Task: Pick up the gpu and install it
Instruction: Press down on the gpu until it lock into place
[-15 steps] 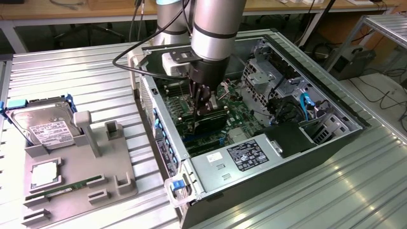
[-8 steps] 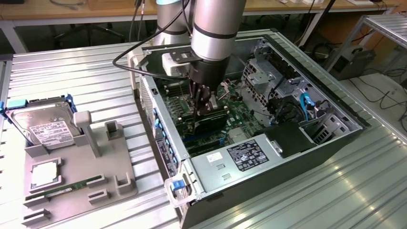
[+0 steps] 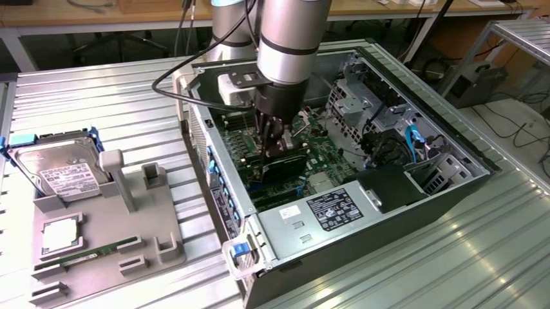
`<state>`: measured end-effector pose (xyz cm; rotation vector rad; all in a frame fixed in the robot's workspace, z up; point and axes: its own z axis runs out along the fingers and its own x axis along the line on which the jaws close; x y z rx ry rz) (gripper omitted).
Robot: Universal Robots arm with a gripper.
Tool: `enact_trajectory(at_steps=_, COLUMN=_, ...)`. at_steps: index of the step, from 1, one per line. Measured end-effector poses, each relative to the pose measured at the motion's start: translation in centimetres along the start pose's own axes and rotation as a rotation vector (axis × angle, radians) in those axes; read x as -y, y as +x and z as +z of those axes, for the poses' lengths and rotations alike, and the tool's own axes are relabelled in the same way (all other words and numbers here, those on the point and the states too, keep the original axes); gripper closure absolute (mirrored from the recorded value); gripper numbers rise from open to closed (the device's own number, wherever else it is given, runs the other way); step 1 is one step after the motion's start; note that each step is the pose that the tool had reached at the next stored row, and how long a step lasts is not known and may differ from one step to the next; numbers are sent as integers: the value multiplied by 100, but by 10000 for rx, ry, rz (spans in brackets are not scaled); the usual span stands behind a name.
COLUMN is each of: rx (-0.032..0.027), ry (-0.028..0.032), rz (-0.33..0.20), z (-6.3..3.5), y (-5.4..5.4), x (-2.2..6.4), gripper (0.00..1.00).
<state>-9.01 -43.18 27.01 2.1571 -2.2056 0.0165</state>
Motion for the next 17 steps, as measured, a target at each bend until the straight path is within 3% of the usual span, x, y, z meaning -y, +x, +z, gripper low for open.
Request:
enact_trajectory(at_steps=5, rx=14, ry=7, rz=0, z=-6, y=-1, x=-8, gripper=89)
enact_trajectory(at_steps=10, rx=-1, ry=0, rz=1, z=-270, y=13, x=-12, gripper=89)
enact_trajectory(at_steps=17, rx=12, ry=0, rz=0, z=-272, y=13, x=-11, gripper=89)
